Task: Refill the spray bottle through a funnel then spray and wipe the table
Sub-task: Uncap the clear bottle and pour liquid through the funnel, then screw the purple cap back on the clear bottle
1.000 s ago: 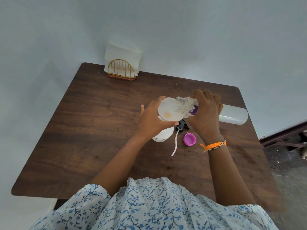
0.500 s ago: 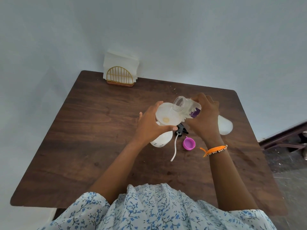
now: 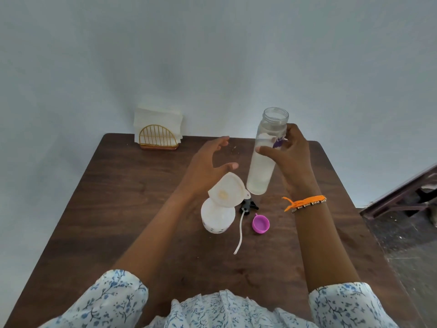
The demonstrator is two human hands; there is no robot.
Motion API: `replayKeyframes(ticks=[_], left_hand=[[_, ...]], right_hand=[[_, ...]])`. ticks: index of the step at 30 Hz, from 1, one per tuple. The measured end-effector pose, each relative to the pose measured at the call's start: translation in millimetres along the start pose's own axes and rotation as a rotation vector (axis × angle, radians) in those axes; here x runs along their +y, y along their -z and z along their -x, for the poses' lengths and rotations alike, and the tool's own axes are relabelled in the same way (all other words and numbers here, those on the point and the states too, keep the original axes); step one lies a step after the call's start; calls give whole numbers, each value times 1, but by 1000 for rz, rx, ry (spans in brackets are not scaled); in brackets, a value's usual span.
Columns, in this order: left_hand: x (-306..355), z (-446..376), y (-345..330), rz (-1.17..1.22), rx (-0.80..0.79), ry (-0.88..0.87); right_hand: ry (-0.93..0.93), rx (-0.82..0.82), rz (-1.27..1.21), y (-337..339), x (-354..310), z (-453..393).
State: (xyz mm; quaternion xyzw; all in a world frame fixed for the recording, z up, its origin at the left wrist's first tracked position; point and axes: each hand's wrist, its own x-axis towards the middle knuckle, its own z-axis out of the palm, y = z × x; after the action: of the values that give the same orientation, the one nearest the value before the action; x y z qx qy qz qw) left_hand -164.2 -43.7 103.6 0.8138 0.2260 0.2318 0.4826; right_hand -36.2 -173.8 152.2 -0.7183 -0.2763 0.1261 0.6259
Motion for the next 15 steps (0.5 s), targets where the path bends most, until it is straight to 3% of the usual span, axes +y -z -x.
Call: replayKeyframes(ticks=[6,15], left_hand=[[29,-39,-6,46,-124,-72],[38,-57,-23,47,60,-62]], right_hand=[[104,75,-17,-13,-26,-21],[21,5,-147,-17,-14,-25]])
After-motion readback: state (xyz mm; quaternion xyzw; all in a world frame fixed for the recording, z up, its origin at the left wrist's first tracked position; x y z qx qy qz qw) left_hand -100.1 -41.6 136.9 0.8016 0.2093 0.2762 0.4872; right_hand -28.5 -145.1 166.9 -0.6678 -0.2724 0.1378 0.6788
